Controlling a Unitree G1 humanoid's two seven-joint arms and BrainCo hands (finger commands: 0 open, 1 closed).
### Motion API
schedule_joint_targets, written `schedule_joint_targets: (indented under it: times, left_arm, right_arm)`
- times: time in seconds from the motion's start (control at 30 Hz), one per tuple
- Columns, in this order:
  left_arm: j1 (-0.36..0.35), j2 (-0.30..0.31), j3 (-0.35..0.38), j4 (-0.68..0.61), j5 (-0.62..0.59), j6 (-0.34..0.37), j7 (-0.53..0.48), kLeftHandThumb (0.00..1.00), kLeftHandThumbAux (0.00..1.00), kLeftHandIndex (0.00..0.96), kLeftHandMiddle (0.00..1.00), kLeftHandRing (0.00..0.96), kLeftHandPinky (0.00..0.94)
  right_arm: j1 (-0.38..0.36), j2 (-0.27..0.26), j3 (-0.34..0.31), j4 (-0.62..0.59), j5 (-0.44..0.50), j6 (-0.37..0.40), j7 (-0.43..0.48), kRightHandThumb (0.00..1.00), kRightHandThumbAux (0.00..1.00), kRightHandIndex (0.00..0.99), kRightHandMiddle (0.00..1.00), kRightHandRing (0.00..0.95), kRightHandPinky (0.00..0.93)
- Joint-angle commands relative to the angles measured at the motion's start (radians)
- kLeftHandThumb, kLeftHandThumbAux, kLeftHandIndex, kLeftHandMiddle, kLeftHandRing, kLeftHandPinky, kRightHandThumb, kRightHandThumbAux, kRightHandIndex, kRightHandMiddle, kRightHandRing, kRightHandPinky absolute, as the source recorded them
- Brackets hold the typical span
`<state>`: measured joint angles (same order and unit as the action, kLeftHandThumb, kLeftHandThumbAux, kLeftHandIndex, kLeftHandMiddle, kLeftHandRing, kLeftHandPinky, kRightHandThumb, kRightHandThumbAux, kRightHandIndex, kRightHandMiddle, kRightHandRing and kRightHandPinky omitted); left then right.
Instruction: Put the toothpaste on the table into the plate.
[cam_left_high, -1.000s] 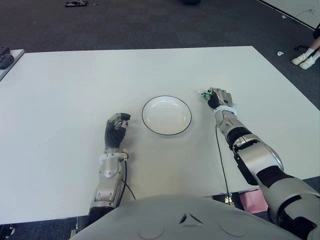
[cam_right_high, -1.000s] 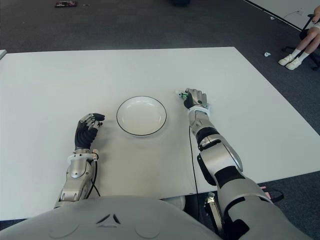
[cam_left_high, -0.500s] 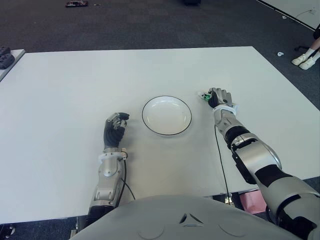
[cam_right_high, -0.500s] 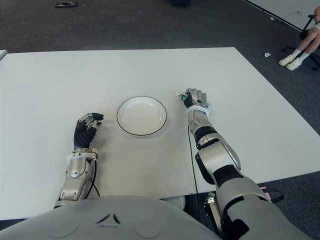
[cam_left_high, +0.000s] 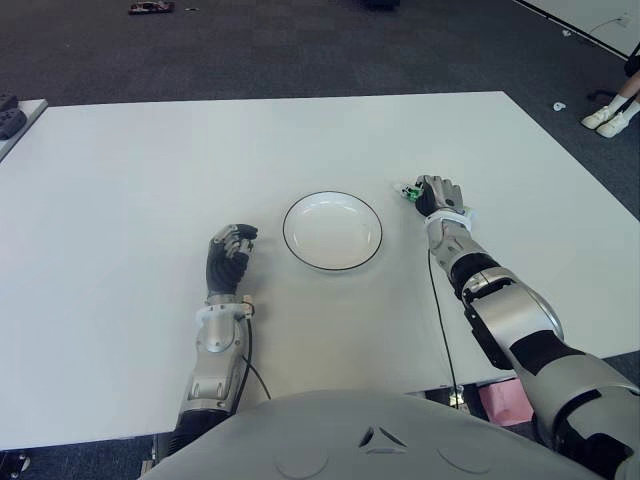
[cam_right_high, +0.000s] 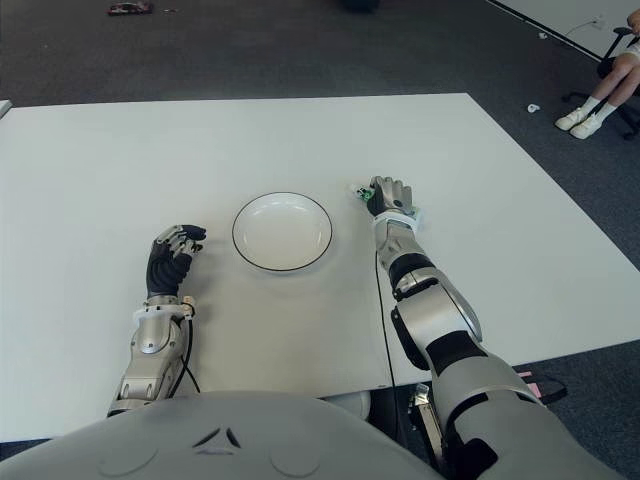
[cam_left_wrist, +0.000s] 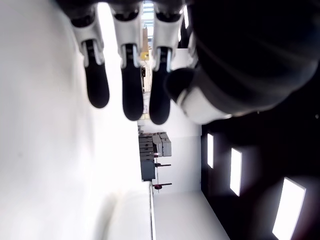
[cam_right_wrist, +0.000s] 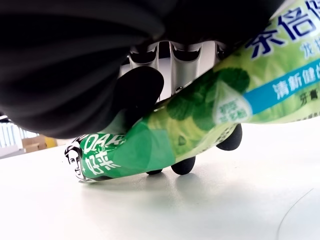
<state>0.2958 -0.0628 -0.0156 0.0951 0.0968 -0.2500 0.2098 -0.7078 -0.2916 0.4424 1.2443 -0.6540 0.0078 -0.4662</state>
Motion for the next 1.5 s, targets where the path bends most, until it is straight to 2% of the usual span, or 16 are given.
schedule_joint_targets:
  times: [0.03,0.27,0.67,0.77,1.1,1.5]
  left_arm:
    - [0.015,-0.008,0.002,0.041,-0.003,0.022,-0.004,0.708,0.719,0.418,0.397,0.376,0.376]
    - [0.015,-0.01,0.001,0.042,0.0,0.022,-0.001,0.708,0.719,0.419,0.399,0.379,0.379]
    - [0.014,-0.012,-0.003,0.038,0.002,0.031,-0.001,0.709,0.719,0.418,0.398,0.384,0.369]
    - [0.012,-0.012,-0.003,0.04,0.0,0.029,-0.002,0.709,0.719,0.418,0.396,0.38,0.367]
    - [0.008,-0.012,-0.004,0.047,-0.003,0.021,-0.005,0.708,0.719,0.418,0.398,0.379,0.372]
    - [0.007,-0.014,-0.004,0.05,-0.001,0.018,-0.003,0.708,0.719,0.419,0.397,0.37,0.361]
  right_arm:
    - [0.039,0.011,-0.016,-0.017,0.028,-0.037,-0.009,0.953,0.656,0.391,0.514,0.525,0.738]
    - [0.054,0.005,-0.04,-0.07,0.046,-0.079,-0.059,0.953,0.657,0.385,0.514,0.533,0.753]
    - [0.094,-0.031,-0.087,-0.222,0.082,-0.164,-0.054,0.951,0.662,0.367,0.502,0.563,0.756]
    - [0.111,-0.043,-0.101,-0.267,0.09,-0.209,-0.064,0.95,0.664,0.362,0.496,0.579,0.754]
    - [0.147,-0.061,-0.138,-0.356,0.101,-0.287,-0.074,0.95,0.667,0.354,0.491,0.607,0.768]
    - [0.193,-0.07,-0.166,-0.484,0.09,-0.307,-0.084,0.951,0.668,0.35,0.498,0.616,0.793]
